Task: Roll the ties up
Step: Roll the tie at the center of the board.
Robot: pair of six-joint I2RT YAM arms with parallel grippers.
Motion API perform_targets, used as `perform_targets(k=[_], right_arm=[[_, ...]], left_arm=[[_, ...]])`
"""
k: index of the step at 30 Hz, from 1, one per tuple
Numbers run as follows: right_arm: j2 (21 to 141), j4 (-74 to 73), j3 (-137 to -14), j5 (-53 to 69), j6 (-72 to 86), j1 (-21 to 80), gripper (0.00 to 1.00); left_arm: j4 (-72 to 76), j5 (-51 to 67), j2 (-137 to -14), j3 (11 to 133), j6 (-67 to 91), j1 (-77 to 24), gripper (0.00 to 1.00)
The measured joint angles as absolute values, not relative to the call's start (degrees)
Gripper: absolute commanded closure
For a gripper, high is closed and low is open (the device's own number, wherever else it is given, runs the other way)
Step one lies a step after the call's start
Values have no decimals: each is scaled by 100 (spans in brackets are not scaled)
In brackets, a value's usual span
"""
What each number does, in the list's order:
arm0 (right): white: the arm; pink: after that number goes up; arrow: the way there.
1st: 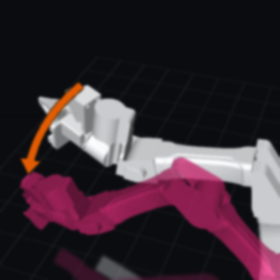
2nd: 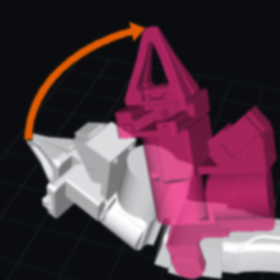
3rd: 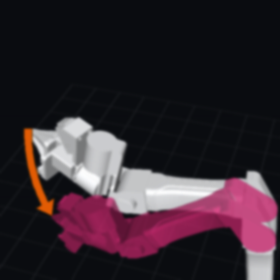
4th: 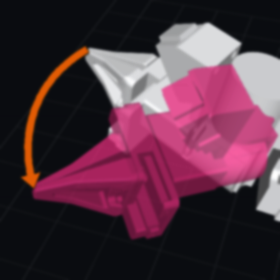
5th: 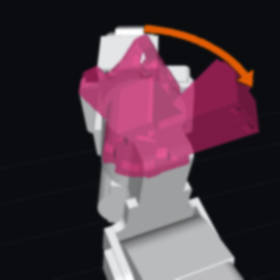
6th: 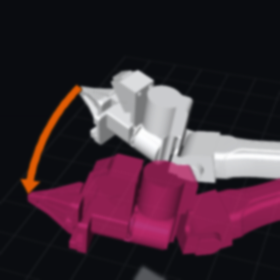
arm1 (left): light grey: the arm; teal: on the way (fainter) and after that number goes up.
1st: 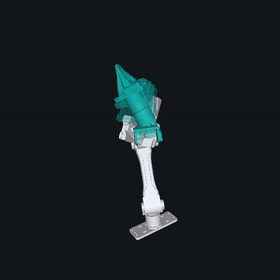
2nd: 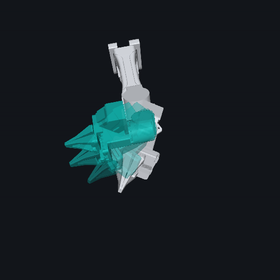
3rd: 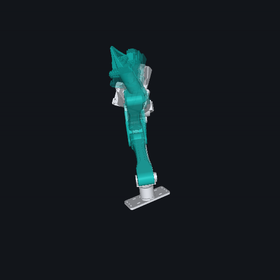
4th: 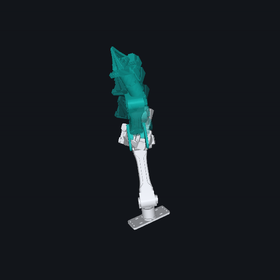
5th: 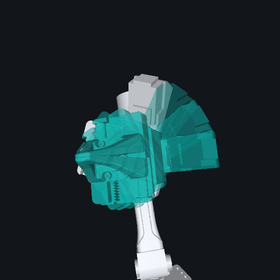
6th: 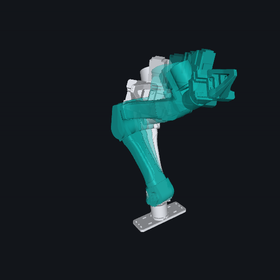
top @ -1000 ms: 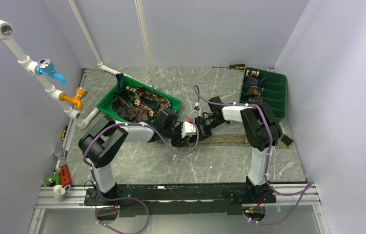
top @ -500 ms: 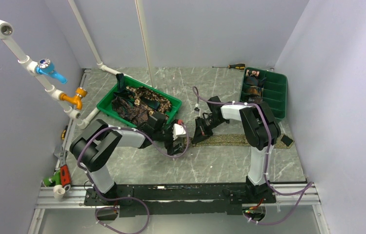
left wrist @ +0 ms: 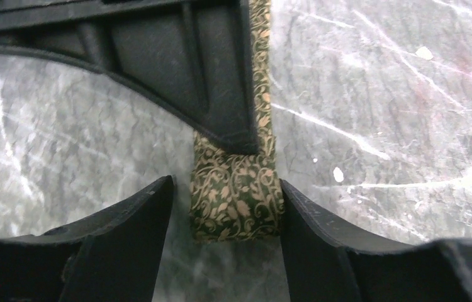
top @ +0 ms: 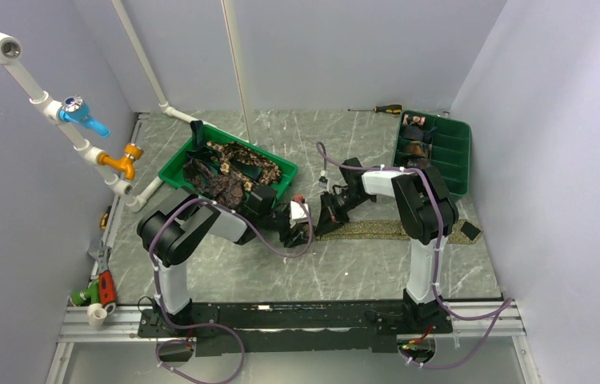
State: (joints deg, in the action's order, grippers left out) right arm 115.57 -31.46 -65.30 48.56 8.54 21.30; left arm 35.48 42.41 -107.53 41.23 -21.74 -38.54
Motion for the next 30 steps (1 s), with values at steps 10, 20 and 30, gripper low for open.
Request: perform_targets(k=[10, 20, 30], right_arm=[[11515, -3055, -6458, 4956, 823, 2095, 90], [10621, -3371, -6302, 4762, 572, 1870, 49], [10892, -3033, -6298, 5179, 947, 1938, 72]], left_arm=[[3688, 4309, -10871, 4178, -2134, -4029, 83], [1485, 3581, -10659, 5103, -2482, -4313, 83], [923, 3258, -10648, 5382, -2482, -4440, 77]])
